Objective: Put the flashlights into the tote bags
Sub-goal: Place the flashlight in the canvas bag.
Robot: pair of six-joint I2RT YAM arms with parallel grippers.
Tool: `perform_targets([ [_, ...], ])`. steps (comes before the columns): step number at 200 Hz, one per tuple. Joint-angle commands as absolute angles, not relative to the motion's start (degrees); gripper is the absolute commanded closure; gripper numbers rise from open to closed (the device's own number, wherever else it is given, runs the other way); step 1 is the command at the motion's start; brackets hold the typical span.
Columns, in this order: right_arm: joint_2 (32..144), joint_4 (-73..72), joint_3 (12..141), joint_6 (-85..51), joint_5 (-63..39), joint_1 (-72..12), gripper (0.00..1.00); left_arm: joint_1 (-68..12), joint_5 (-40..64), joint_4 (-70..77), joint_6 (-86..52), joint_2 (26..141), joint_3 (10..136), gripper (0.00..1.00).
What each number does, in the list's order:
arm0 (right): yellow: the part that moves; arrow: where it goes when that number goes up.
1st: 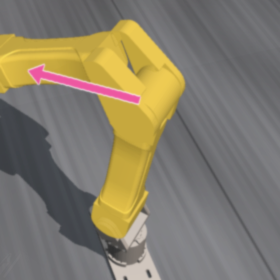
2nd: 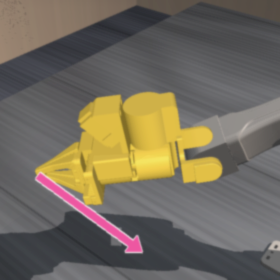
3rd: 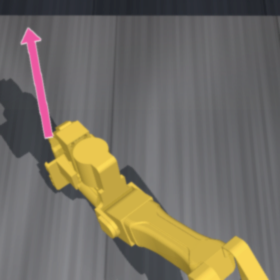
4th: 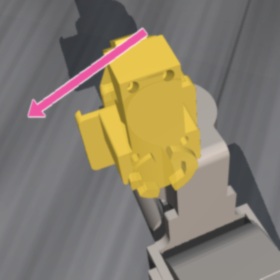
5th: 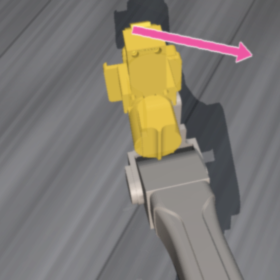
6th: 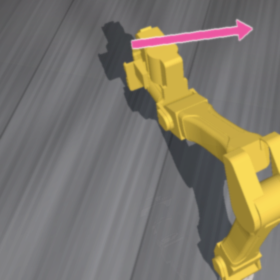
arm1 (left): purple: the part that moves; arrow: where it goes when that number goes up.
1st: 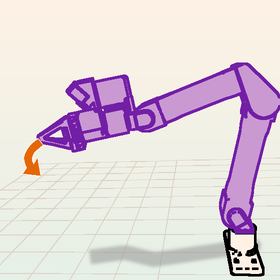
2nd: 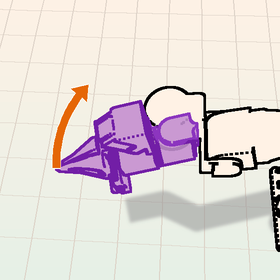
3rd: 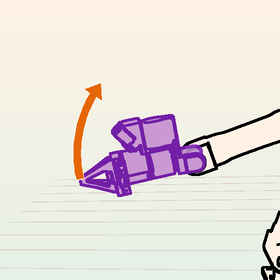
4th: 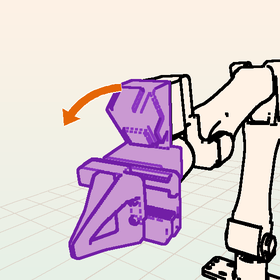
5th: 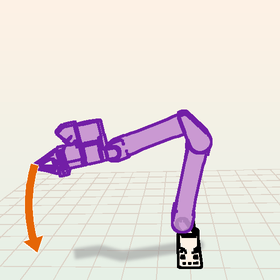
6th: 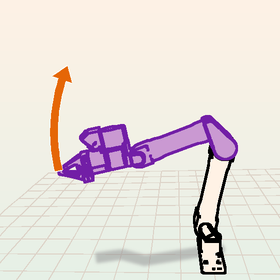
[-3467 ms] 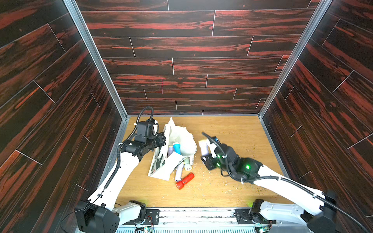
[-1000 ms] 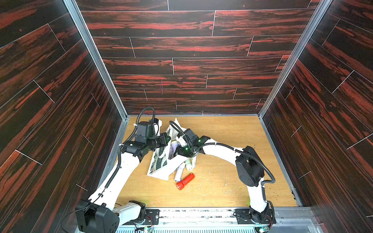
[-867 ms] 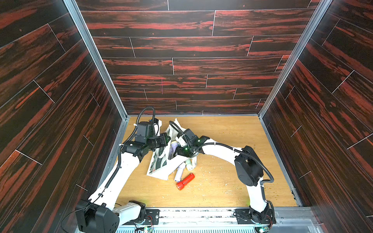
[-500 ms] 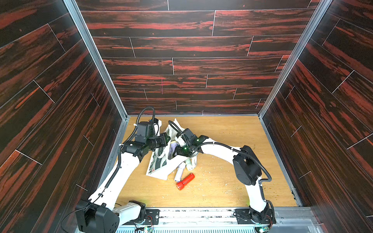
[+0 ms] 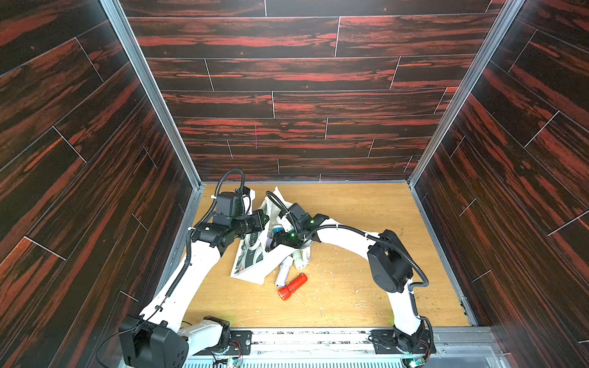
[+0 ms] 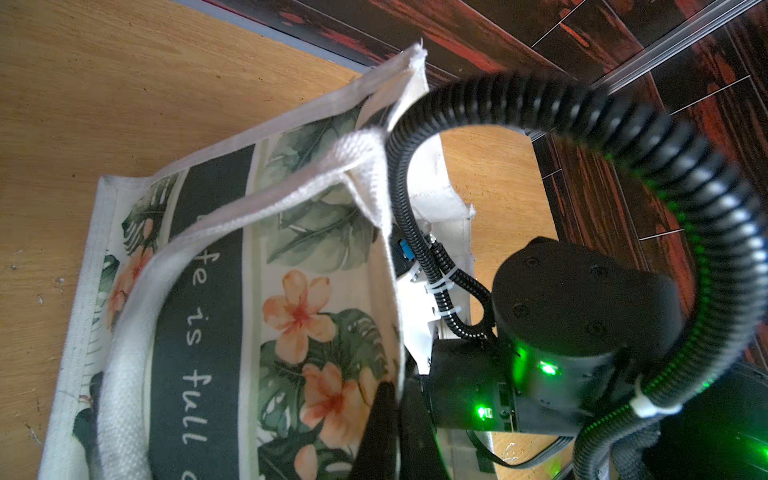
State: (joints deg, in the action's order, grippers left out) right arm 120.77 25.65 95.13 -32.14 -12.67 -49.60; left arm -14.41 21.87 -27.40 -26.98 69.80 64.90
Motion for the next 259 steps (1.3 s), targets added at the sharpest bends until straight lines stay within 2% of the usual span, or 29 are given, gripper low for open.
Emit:
perform_targets([
  [1,121.06,26.72,94.63,-32.26,-12.01,-49.86,0.27,-14.55,22.63,-27.37,-26.16,67.95,64.98,1.00],
  [62,115.41,27.60,96.53,-29.97,-10.24,-49.87,0.11,-14.50,17.72,-31.64,-23.74,68.37,66.43,1.00],
  [118,107.51,26.63,96.29,-27.98,-7.71,-49.83,0.06,-14.50,14.63,-35.61,-22.03,68.99,67.55,1.00],
  [178,97.44,23.20,90.63,-25.42,-3.61,-49.86,0.06,-14.50,8.32,-38.65,-20.77,69.08,68.76,1.00],
  [259,83.71,18.64,71.56,-26.68,5.23,-49.78,0.20,-14.50,-5.65,-42.88,-19.77,68.83,70.12,1.00],
])
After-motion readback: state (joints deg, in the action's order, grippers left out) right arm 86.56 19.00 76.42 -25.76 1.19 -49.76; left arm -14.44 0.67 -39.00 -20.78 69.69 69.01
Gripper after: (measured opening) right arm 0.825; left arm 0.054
